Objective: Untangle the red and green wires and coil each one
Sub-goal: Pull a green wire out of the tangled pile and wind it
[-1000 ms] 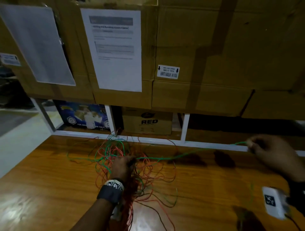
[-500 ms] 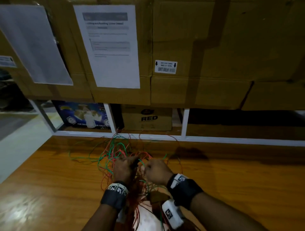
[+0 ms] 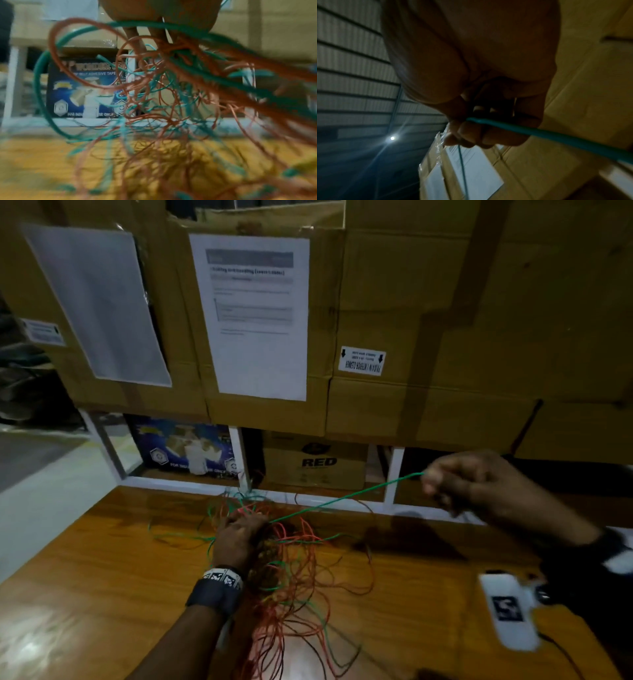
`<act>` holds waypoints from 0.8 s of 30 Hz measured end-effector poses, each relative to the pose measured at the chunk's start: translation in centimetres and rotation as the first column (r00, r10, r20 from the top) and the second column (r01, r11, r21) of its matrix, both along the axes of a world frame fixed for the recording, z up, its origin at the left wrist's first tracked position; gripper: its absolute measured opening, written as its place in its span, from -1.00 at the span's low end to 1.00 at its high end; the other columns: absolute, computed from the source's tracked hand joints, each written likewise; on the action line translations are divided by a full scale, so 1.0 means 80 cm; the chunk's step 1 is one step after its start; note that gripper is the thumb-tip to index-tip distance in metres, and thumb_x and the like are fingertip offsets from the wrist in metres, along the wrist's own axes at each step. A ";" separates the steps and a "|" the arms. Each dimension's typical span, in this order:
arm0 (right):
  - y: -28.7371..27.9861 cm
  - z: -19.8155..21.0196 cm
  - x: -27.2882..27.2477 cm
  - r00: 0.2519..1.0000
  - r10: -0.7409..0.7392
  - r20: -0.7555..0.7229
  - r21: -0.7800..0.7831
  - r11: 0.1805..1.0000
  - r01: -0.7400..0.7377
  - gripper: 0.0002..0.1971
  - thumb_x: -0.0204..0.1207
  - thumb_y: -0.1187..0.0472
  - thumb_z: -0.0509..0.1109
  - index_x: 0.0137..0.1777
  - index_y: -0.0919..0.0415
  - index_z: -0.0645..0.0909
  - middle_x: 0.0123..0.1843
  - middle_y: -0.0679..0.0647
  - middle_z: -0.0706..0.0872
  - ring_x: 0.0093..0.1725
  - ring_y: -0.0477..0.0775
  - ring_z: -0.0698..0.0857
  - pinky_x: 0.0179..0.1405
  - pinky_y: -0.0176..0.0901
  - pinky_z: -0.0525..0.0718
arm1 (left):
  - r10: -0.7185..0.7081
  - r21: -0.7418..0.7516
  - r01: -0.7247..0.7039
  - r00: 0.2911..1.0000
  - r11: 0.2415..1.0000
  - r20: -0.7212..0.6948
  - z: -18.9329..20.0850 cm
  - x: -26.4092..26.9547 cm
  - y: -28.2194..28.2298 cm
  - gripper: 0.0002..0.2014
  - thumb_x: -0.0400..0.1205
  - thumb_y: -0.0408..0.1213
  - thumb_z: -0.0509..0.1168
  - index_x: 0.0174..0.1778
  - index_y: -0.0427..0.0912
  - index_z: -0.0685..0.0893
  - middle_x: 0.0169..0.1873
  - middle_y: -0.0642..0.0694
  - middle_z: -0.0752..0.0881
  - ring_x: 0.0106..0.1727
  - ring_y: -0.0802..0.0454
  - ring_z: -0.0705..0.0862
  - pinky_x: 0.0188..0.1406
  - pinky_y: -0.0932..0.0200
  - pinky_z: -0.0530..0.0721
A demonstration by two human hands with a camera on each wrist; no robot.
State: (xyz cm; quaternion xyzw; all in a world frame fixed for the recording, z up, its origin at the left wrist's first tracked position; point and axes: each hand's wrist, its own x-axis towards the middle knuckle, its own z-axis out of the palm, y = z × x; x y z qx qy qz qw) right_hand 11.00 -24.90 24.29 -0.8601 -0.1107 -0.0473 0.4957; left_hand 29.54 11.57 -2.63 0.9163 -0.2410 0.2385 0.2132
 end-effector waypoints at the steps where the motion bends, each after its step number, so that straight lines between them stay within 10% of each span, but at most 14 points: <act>1: -0.018 0.010 -0.011 0.999 -0.034 -0.005 0.028 0.999 0.034 -0.66 0.55 -0.11 0.46 -0.24 0.16 0.77 -0.40 0.09 0.66 -0.36 0.08 0.60 -0.33 -0.04 0.56 | 0.009 0.003 -0.009 1.000 1.000 -0.024 -0.005 0.005 0.010 -0.60 0.37 -0.06 0.26 0.02 -0.02 0.87 -0.14 -0.09 0.90 -0.16 -0.13 0.88 0.17 -0.09 0.67; 6: -0.096 -0.005 -0.021 0.940 -0.328 -0.090 -0.186 0.933 0.308 -0.70 0.57 -0.11 0.49 -0.28 0.05 0.78 -0.38 0.07 0.73 -0.36 0.05 0.70 -0.29 0.01 0.64 | 0.073 0.032 -0.073 0.997 0.997 -0.024 -0.001 0.006 0.017 -0.64 0.20 -0.24 0.41 -0.10 -0.09 0.90 -0.31 -0.08 0.88 -0.32 -0.12 0.84 0.01 0.08 0.54; 9: -0.116 -0.052 0.004 0.847 -0.531 -0.027 -0.720 0.598 0.352 -0.92 0.66 0.12 0.47 0.07 -0.10 0.72 0.07 0.07 0.81 0.01 0.13 0.77 -0.05 0.04 0.68 | 0.072 -0.006 -0.072 0.997 0.997 -0.019 -0.001 0.008 0.000 -0.65 0.22 -0.31 0.48 -0.07 -0.07 0.90 -0.26 -0.06 0.89 -0.25 -0.11 0.85 0.07 -0.08 0.69; 11: -0.094 -0.092 0.020 0.826 -0.555 0.098 -0.875 0.348 0.337 -0.46 0.58 0.09 0.50 0.54 0.03 0.47 0.39 0.13 0.62 0.30 0.20 0.65 0.14 0.01 0.66 | 0.064 -0.001 -0.064 0.998 0.998 -0.014 -0.007 0.000 -0.016 -0.62 0.19 -0.39 0.63 -0.06 -0.09 0.90 -0.23 -0.07 0.89 -0.23 -0.11 0.84 0.13 -0.06 0.58; 17: 0.100 -0.200 0.069 0.982 -0.181 0.057 -0.617 0.767 0.177 -0.56 0.70 0.11 0.33 0.57 -0.04 0.47 0.51 -0.03 0.55 0.52 0.09 0.47 0.50 0.03 0.51 | 0.112 0.077 -0.113 0.994 0.991 0.019 -0.024 -0.019 -0.036 -0.70 0.30 -0.17 0.49 -0.05 -0.02 0.89 -0.20 -0.02 0.89 -0.18 -0.09 0.85 0.11 -0.07 0.43; 24: 0.218 -0.226 0.124 0.999 -0.028 -0.040 -0.741 0.672 -0.011 -0.79 0.71 0.11 0.26 0.26 0.06 0.65 0.24 0.08 0.71 0.32 0.24 0.52 0.28 0.20 0.53 | 0.077 0.104 -0.080 0.997 0.991 0.031 -0.011 -0.032 -0.034 -0.63 0.39 -0.03 0.24 -0.04 0.00 0.88 -0.22 0.03 0.88 -0.19 -0.04 0.85 0.03 -0.02 0.32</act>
